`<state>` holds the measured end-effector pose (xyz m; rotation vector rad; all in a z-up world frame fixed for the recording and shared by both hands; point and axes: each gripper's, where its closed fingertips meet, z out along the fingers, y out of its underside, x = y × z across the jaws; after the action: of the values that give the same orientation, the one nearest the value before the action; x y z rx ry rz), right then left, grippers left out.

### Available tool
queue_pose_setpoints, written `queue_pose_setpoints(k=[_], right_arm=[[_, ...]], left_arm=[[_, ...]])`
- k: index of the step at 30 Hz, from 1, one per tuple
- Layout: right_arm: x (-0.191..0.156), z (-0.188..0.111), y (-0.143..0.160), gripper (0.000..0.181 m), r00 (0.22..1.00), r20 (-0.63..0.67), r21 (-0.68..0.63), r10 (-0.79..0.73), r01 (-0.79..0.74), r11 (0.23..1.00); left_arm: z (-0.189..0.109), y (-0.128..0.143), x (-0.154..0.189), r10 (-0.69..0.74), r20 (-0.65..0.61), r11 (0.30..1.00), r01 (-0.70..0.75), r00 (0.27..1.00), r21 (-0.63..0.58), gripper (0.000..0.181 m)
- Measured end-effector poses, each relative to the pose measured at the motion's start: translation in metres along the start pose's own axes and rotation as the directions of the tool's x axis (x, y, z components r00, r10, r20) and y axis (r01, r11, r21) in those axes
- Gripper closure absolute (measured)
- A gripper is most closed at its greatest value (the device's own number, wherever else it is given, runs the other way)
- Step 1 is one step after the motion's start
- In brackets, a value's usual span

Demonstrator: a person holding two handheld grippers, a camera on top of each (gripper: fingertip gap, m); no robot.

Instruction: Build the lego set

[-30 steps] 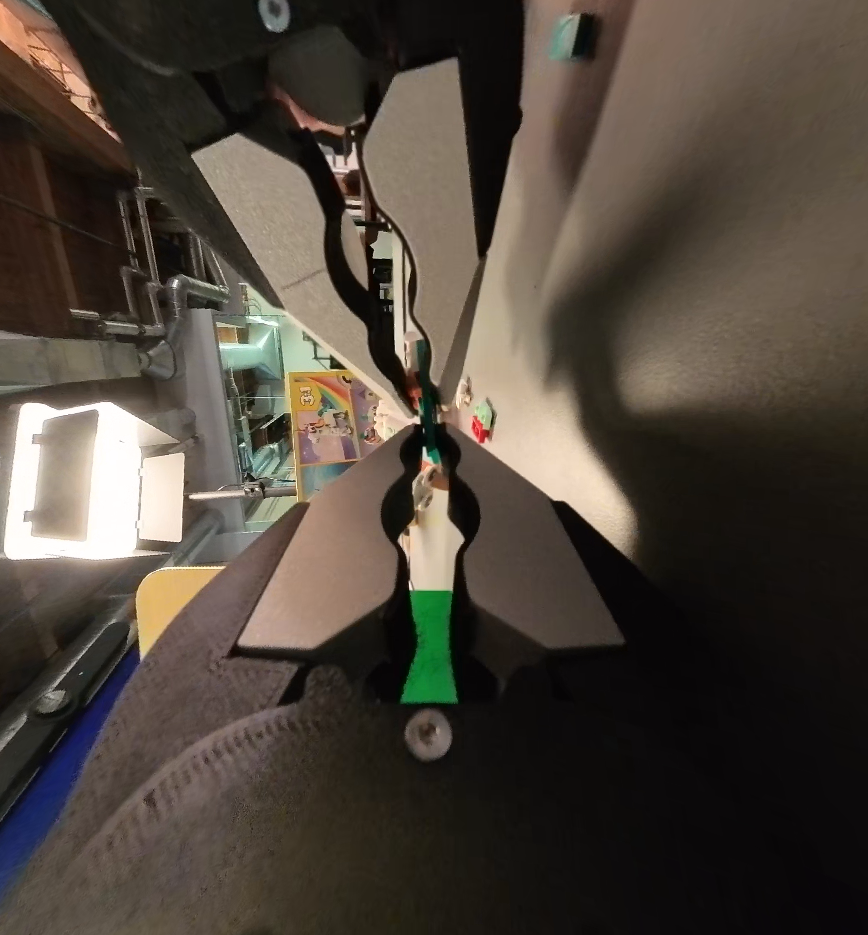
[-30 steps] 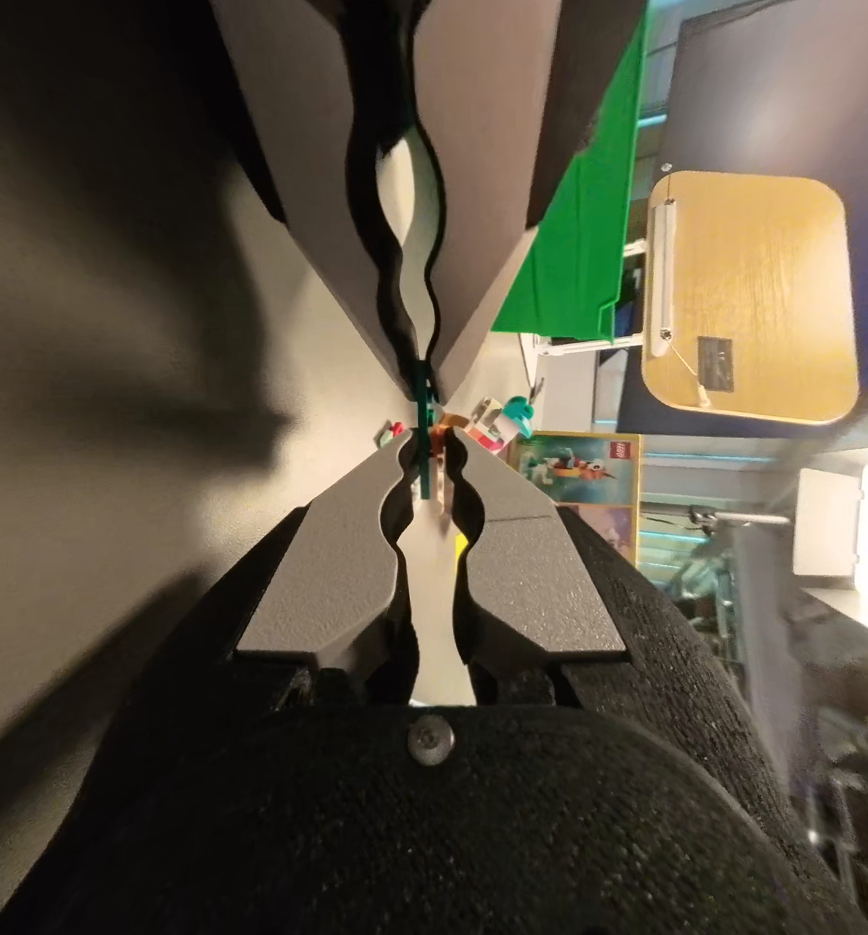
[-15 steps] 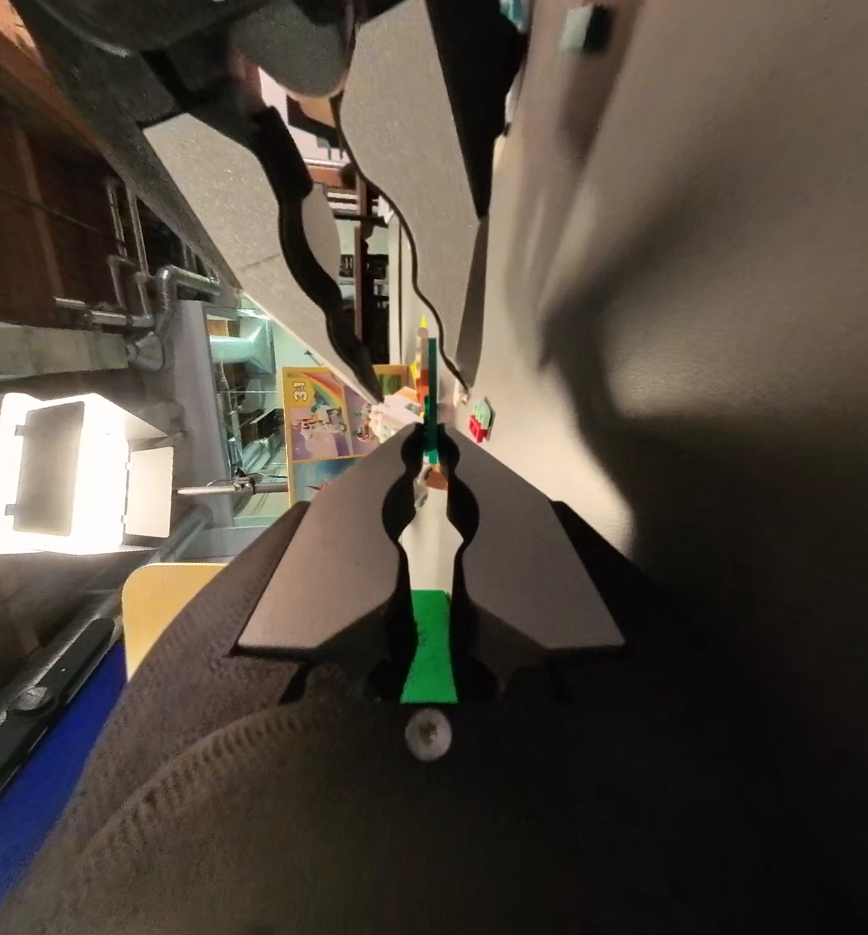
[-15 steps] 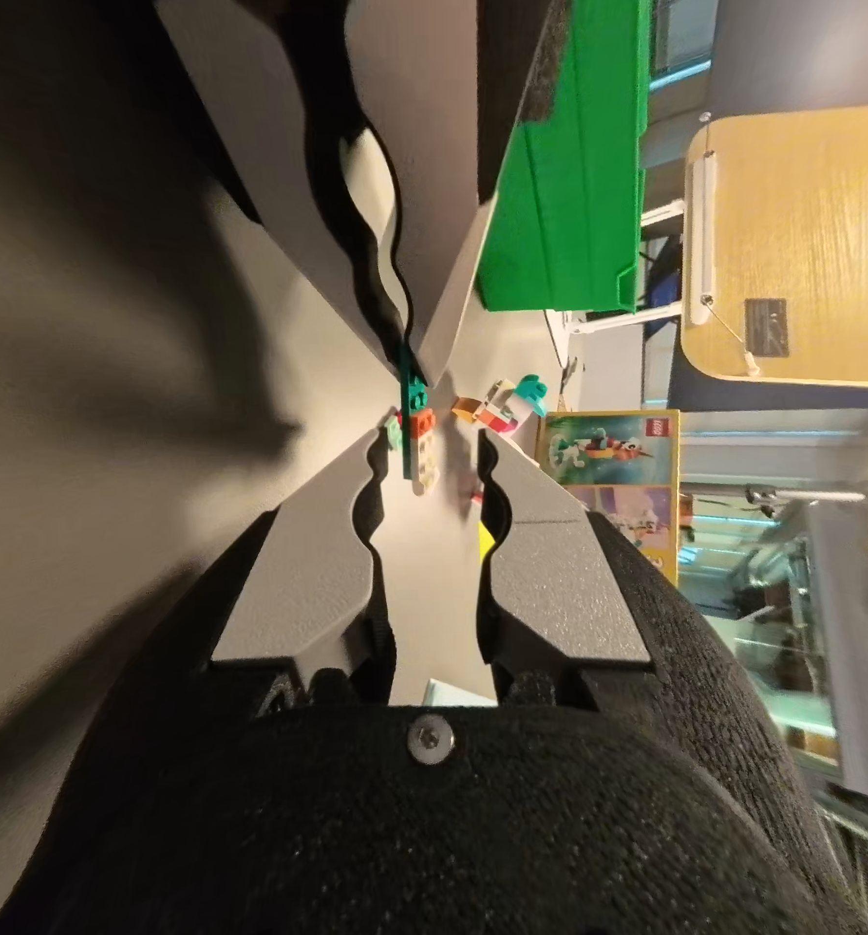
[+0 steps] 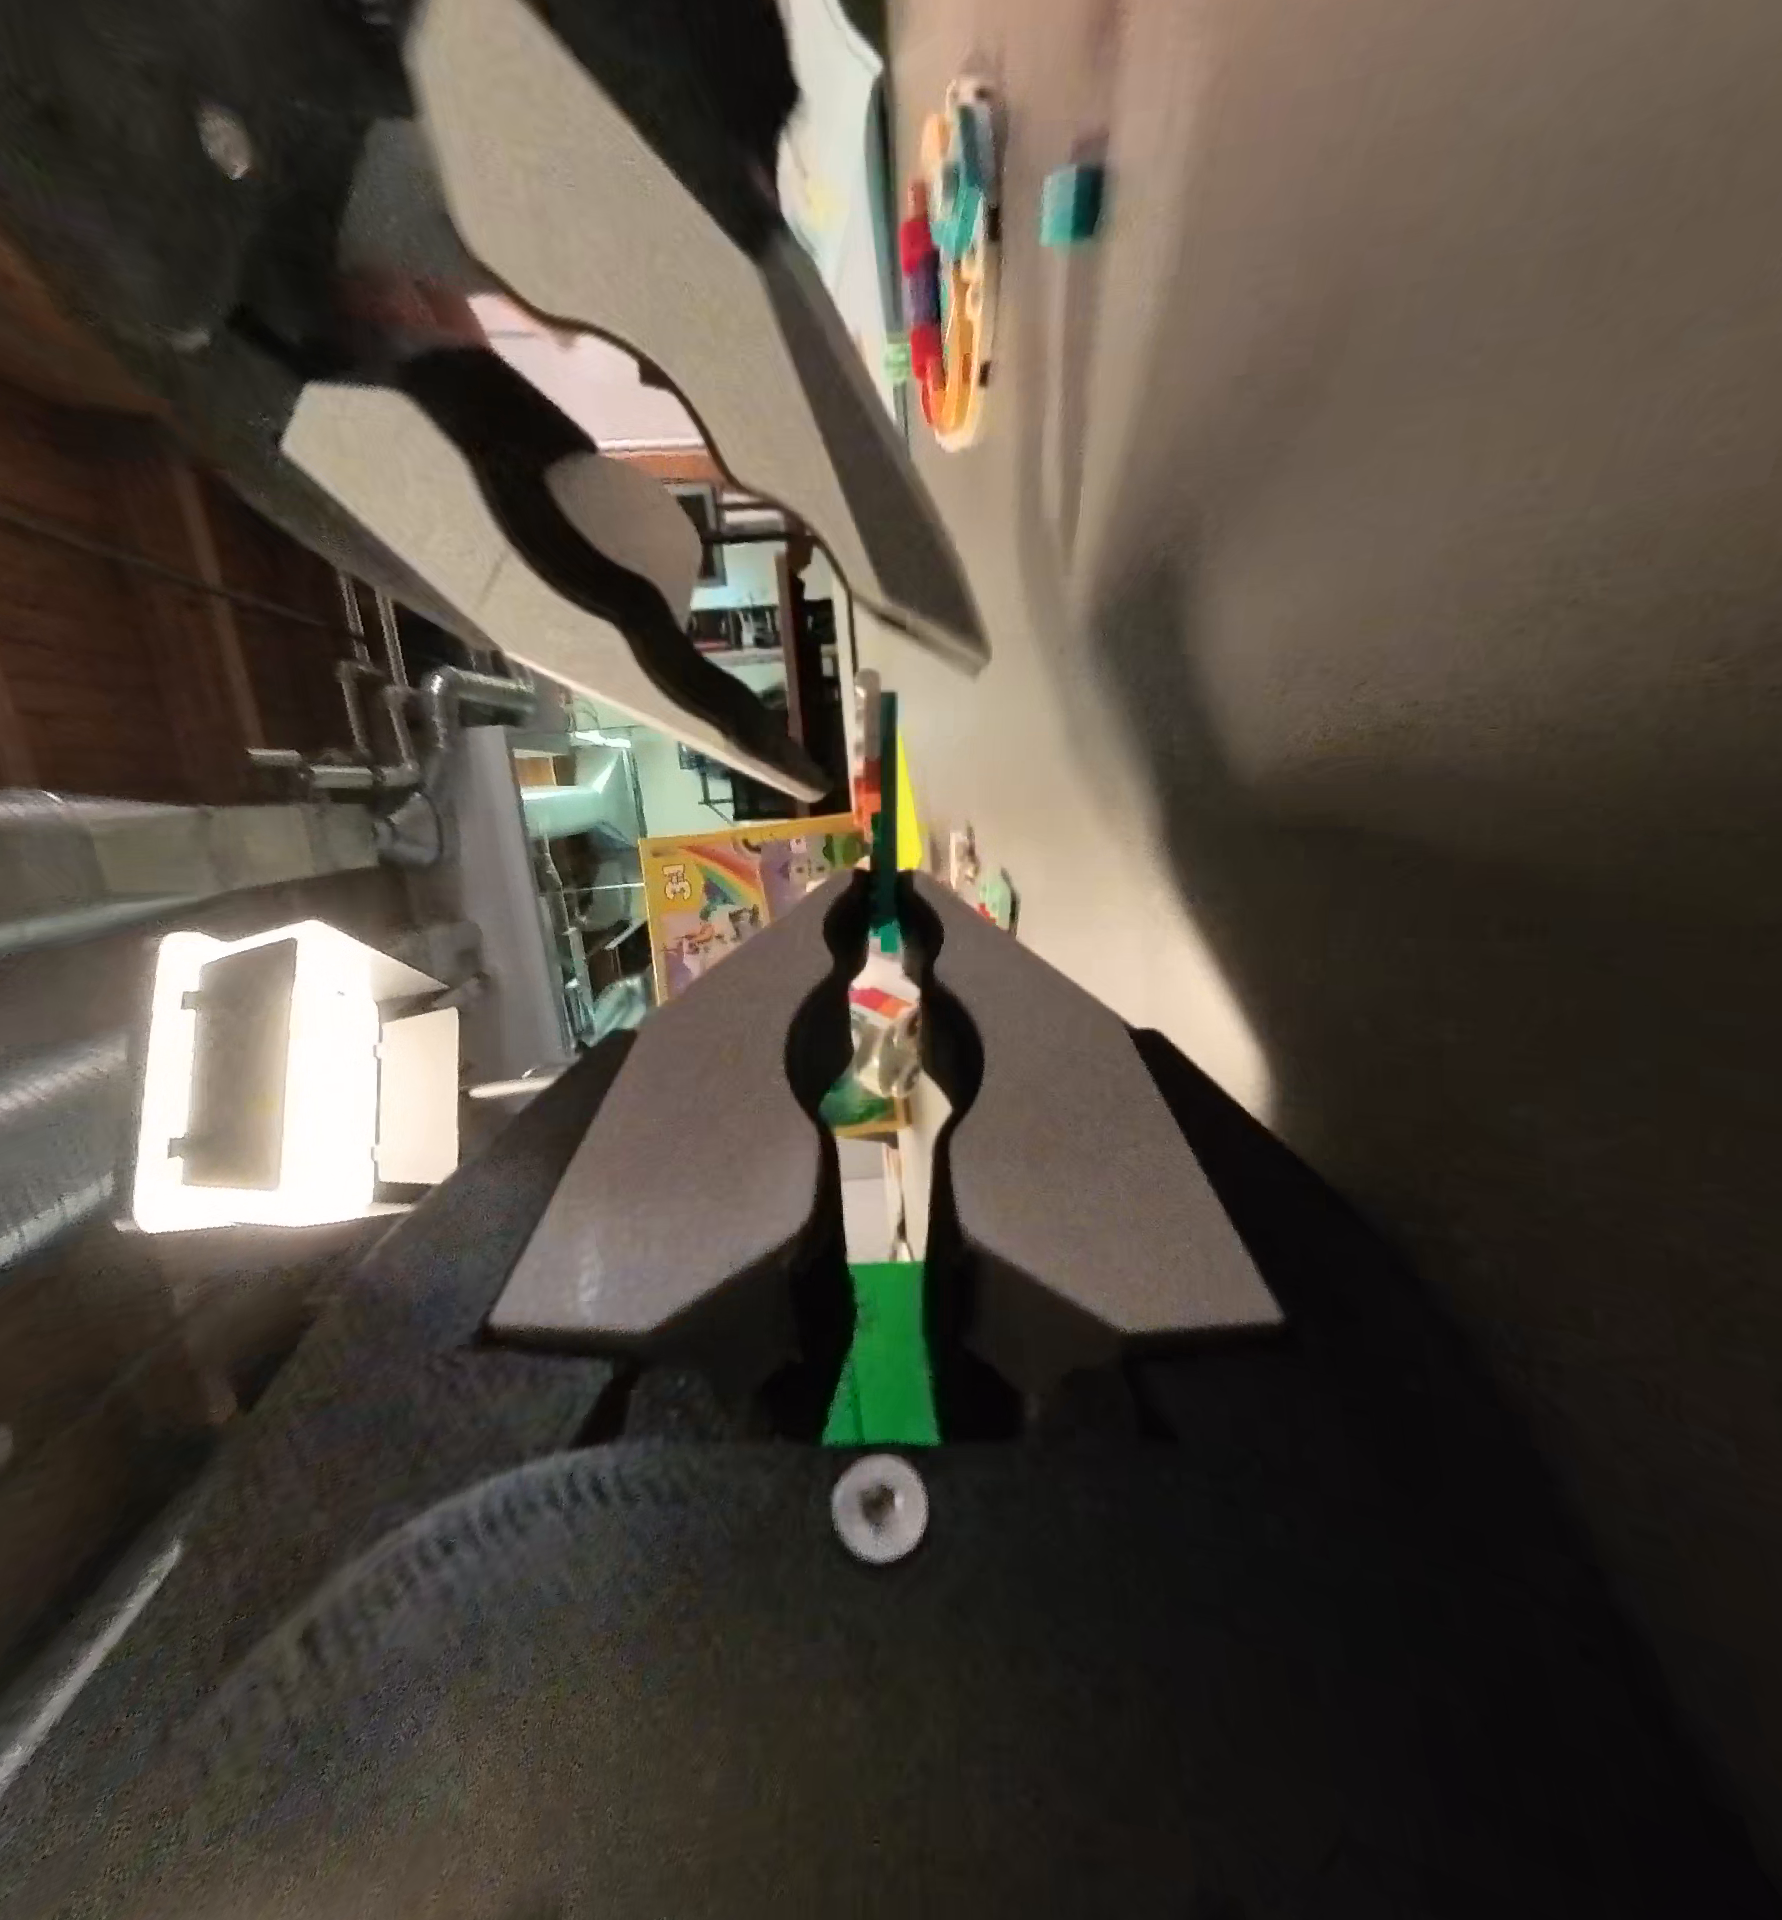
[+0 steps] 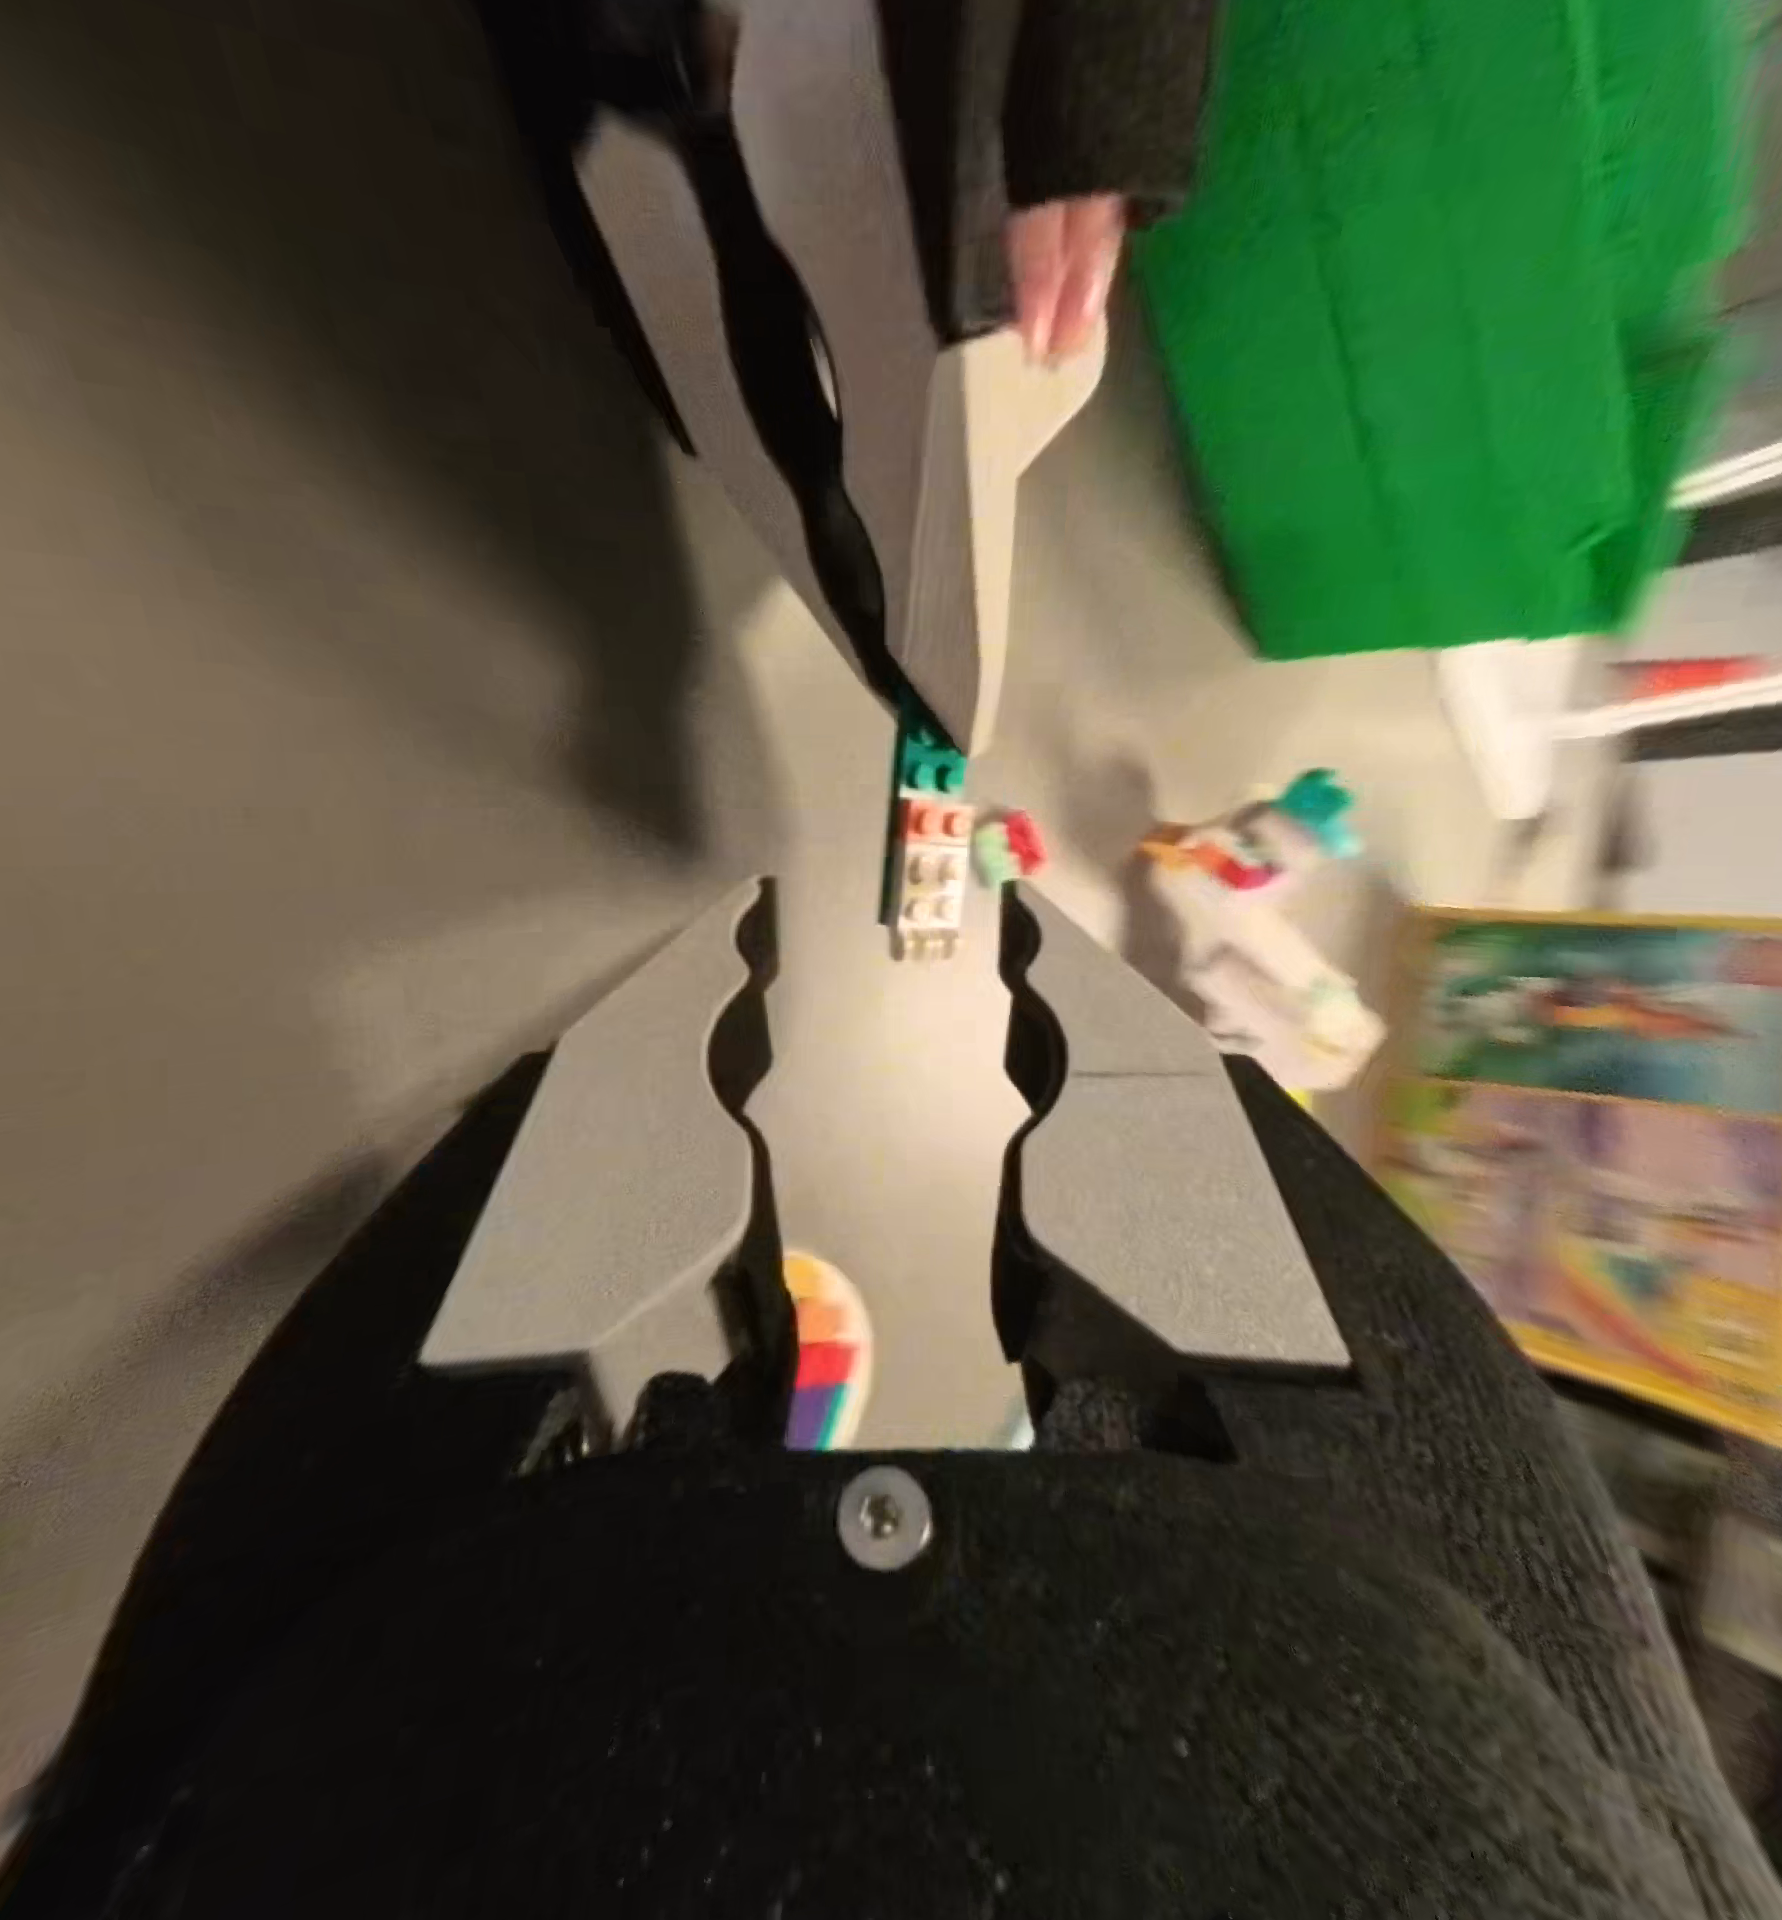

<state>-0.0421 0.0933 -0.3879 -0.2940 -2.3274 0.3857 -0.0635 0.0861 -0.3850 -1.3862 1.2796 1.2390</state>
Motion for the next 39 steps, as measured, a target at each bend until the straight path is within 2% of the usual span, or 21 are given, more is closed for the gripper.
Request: queue_pose_setpoints(k=[2,3,9,11,14,17,20,23,25,28,30,32,36,37,39], right_arm=[[-0.002,-0.008,-0.002,0.132,0.974,0.141,0.033,0.177,-0.183,0.983],[-0.003,-0.011,-0.003,0.137,0.953,0.21,0.027,0.219,-0.229,0.973],[-0.018,-0.018,-0.007,0.146,0.862,0.444,-0.049,0.244,-0.248,0.968],[-0.019,-0.015,-0.005,0.166,0.853,0.449,-0.053,0.268,-0.273,0.96],[-0.015,-0.016,-0.003,0.167,0.849,0.423,-0.037,0.316,-0.332,0.942],[-0.01,-0.026,0.01,0.167,0.865,0.342,-0.062,0.368,-0.37,0.927],[-0.007,-0.044,0.025,0.167,0.853,0.246,-0.085,0.46,-0.454,0.887],[-0.022,-0.074,0.05,0.167,0.814,0.166,-0.174,0.557,-0.532,0.829],[-0.04,-0.101,0.074,0.166,0.75,0.095,-0.252,0.654,-0.618,0.745],[-0.062,-0.139,0.082,0.166,0.625,0.016,-0.214,0.78,-0.76,0.614],[-0.067,-0.154,0.073,0.166,0.565,-0.026,-0.119,0.825,-0.821,0.558],[-0.066,-0.162,0.069,0.166,0.52,-0.107,-0.048,0.848,-0.854,0.518],[-0.049,-0.167,0.052,0.166,0.509,-0.312,0.113,0.802,-0.818,0.563],[-0.045,-0.168,0.047,0.166,0.504,-0.361,0.14,0.785,-0.803,0.58],[-0.042,-0.166,0.037,0.166,0.499,-0.439,0.16,0.747,-0.775,0.611]], left_arm=[[-0.002,-0.005,-0.002,0.004,0.01,1.0,-0.005,1.0,0.031,0.178],[-0.003,-0.009,-0.003,0.006,0.021,0.999,-0.007,1.0,0.046,0.178],[-0.009,-0.022,-0.007,0.045,0.061,0.994,-0.051,0.997,0.101,0.178],[-0.009,-0.024,-0.006,0.047,0.061,0.992,-0.053,0.997,0.113,0.178],[-0.008,-0.024,-0.008,0.011,0.063,0.993,-0.019,0.998,0.121,0.177],[-0.004,-0.016,-0.009,-0.132,0.008,0.985,0.131,0.991,0.109,0.163],[-0.004,-0.008,-0.023,-0.371,-0.038,0.92,0.373,0.928,0.122,0.148],[0.002,-0.001,-0.034,-0.604,-0.094,0.786,0.611,0.791,0.09,0.141],[0.007,-0.011,-0.036,-0.712,-0.169,0.68,0.729,0.682,0.078,0.139],[0.01,-0.051,-0.041,-0.795,-0.35,0.493,0.864,0.495,0.104,0.137],[0.008,-0.088,-0.048,-0.796,-0.496,0.338,0.935,0.346,0.11,0.137],[0.009,-0.116,-0.056,-0.786,-0.58,0.207,0.975,0.216,0.082,0.137],[0.006,-0.153,-0.076,-0.701,-0.707,-0.097,0.995,-0.095,-0.037,0.138],[0.005,-0.159,-0.079,-0.67,-0.724,-0.156,0.985,-0.165,-0.08,0.139],[0.001,-0.168,-0.085,-0.601,-0.759,-0.238,0.963,-0.25,-0.129,0.142]])
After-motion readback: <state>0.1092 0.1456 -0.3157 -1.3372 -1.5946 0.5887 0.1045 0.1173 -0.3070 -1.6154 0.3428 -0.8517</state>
